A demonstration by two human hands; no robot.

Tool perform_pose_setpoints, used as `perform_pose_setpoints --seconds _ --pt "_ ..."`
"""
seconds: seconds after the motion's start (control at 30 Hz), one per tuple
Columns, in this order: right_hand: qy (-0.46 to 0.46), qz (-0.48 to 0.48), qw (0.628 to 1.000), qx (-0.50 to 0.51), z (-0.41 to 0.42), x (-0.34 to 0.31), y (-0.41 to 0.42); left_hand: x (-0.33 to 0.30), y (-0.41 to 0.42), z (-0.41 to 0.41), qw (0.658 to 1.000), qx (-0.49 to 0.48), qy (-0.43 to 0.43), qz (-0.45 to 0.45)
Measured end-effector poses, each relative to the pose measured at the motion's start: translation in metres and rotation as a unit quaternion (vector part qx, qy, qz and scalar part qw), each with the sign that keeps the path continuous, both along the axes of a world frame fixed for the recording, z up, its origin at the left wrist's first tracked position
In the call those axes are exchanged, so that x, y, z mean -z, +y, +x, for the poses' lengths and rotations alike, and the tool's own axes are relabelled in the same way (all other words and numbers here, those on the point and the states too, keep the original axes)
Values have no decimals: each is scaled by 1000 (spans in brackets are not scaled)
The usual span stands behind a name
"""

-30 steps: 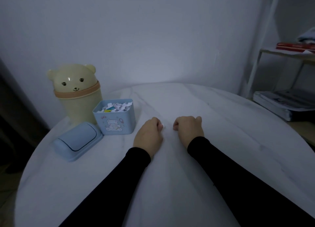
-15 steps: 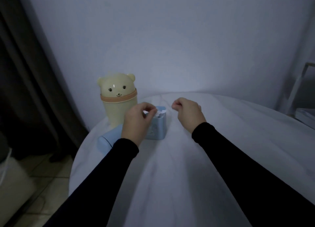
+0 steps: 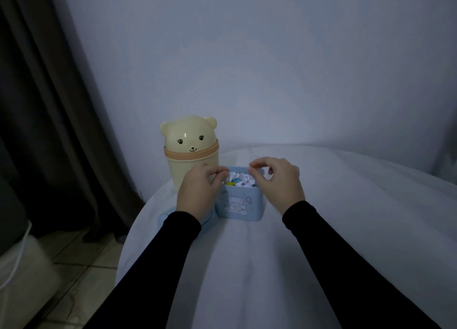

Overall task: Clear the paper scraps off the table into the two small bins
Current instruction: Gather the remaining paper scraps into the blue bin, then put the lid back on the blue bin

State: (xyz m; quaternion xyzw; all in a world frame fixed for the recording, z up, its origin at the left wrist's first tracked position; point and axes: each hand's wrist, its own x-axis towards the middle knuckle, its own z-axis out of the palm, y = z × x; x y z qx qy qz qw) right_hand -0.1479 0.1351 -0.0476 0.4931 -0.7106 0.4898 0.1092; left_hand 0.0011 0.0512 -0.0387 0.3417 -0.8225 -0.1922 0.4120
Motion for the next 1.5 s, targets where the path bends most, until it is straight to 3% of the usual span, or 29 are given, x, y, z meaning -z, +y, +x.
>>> perform_pose_setpoints --seconds 0.37,0.43,0.53,0.63,0.7,0.8,1.17,1.37,1.5 --pt "-18 11 999 39 7 19 2 4 11 22 998 -36 -57 10" --pt "-61 -8 998 0 11 27 7 4 14 33 988 -93 -122 8" --pt "-180 18 979 -93 15 40 12 6 21 51 941 -180 -285 16" --pt "-272 37 950 -147 11 47 10 16 14 66 911 -183 -352 115" --pt "-280 37 948 -148 7 52 6 22 9 73 919 -146 -325 169" --pt "-275 41 948 -152 5 57 3 28 8 74 937 -117 -280 173" --pt "-224 46 963 -142 4 60 3 25 15 73 950 -165 -192 184" --pt "-225 28 965 -134 1 60 4 2 16 77 965 -148 -11 214" --pt "-256 -3 952 -169 -2 61 5 -13 23 69 978 -117 29 171"
